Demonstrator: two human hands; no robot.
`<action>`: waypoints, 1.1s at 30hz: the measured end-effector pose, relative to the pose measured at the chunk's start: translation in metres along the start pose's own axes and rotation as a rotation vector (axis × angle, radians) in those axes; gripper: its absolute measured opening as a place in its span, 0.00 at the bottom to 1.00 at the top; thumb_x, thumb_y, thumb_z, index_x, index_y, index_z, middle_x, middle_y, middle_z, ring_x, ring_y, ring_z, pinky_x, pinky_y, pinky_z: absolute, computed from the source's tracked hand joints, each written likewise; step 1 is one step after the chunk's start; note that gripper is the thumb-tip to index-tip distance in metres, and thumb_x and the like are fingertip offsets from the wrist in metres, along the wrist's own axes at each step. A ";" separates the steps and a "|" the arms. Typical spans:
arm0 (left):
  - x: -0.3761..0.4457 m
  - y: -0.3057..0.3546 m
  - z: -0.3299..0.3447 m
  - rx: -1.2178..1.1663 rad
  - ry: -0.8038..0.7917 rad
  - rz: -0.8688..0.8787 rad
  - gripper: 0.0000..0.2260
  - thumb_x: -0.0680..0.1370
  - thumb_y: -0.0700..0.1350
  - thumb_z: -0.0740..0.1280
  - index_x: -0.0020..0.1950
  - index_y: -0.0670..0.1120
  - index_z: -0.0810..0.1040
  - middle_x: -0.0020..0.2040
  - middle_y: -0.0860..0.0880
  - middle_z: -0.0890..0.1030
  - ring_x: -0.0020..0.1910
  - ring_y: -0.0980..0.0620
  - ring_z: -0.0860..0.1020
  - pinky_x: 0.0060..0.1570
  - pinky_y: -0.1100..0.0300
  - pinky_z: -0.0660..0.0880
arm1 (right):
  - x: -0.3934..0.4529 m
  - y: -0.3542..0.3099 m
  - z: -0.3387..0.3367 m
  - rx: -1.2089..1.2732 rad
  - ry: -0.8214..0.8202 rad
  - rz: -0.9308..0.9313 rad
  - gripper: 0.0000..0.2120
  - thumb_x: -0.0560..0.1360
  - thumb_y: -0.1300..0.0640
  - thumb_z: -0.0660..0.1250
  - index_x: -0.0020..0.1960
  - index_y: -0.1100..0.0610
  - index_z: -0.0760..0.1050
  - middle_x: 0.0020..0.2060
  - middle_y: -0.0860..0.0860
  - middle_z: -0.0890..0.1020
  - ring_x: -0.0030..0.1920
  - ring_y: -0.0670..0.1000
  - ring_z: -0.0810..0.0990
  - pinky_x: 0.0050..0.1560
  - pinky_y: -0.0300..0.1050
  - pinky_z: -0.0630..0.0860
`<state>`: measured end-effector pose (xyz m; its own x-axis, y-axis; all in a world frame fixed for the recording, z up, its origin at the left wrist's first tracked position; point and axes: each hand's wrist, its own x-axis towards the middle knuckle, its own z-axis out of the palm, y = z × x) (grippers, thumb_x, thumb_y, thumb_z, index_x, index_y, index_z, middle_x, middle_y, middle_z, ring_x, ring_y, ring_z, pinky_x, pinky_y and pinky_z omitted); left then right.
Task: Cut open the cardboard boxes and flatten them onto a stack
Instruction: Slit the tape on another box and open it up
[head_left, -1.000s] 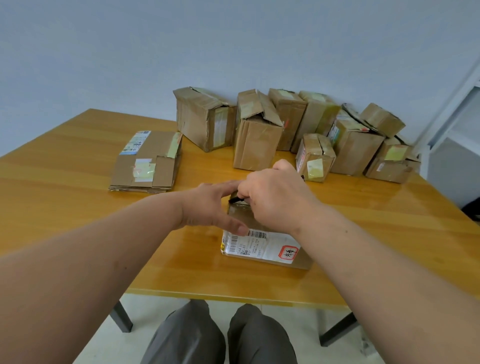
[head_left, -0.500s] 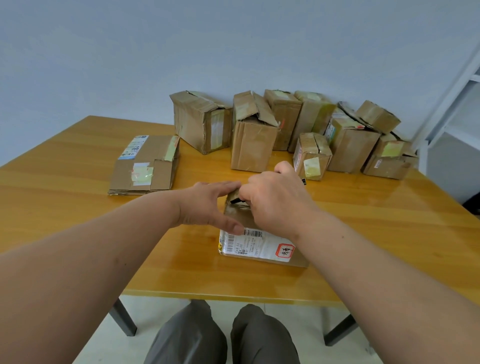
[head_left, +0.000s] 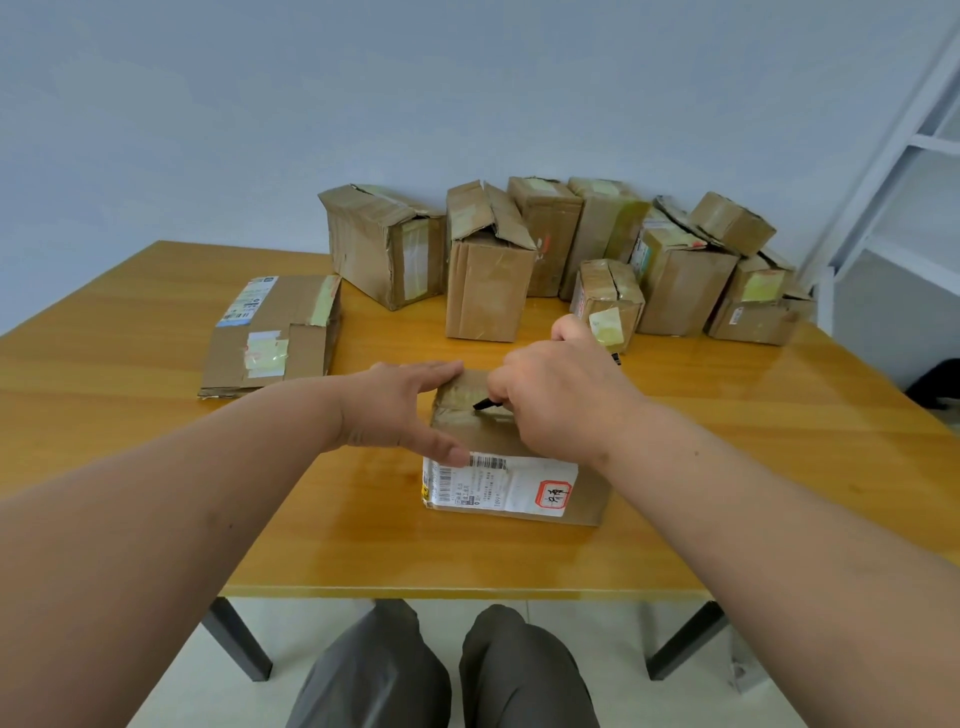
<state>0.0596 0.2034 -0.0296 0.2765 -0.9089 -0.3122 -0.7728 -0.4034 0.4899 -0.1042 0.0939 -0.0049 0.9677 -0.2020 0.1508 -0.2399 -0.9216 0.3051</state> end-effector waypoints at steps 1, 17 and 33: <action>0.000 0.000 0.000 -0.003 -0.005 -0.002 0.53 0.61 0.67 0.75 0.79 0.62 0.49 0.79 0.60 0.53 0.78 0.49 0.53 0.75 0.46 0.54 | -0.002 0.004 0.001 0.000 -0.009 0.011 0.13 0.74 0.64 0.59 0.45 0.49 0.78 0.37 0.46 0.78 0.37 0.50 0.73 0.53 0.49 0.60; 0.001 0.008 -0.003 -0.001 -0.055 -0.037 0.54 0.61 0.65 0.75 0.79 0.62 0.47 0.80 0.59 0.50 0.78 0.49 0.53 0.75 0.47 0.53 | -0.014 0.017 0.002 0.058 0.016 0.055 0.13 0.74 0.66 0.58 0.42 0.51 0.76 0.35 0.45 0.78 0.36 0.49 0.73 0.50 0.48 0.57; 0.002 0.006 -0.003 -0.001 -0.060 -0.037 0.55 0.62 0.64 0.76 0.80 0.61 0.46 0.80 0.59 0.52 0.78 0.50 0.54 0.74 0.51 0.54 | 0.003 -0.002 -0.003 0.052 0.004 -0.028 0.12 0.77 0.63 0.56 0.44 0.48 0.74 0.37 0.45 0.77 0.38 0.49 0.72 0.53 0.49 0.60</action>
<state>0.0572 0.1986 -0.0243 0.2698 -0.8854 -0.3786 -0.7623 -0.4366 0.4777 -0.1008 0.0966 -0.0021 0.9736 -0.1748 0.1466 -0.2084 -0.9427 0.2604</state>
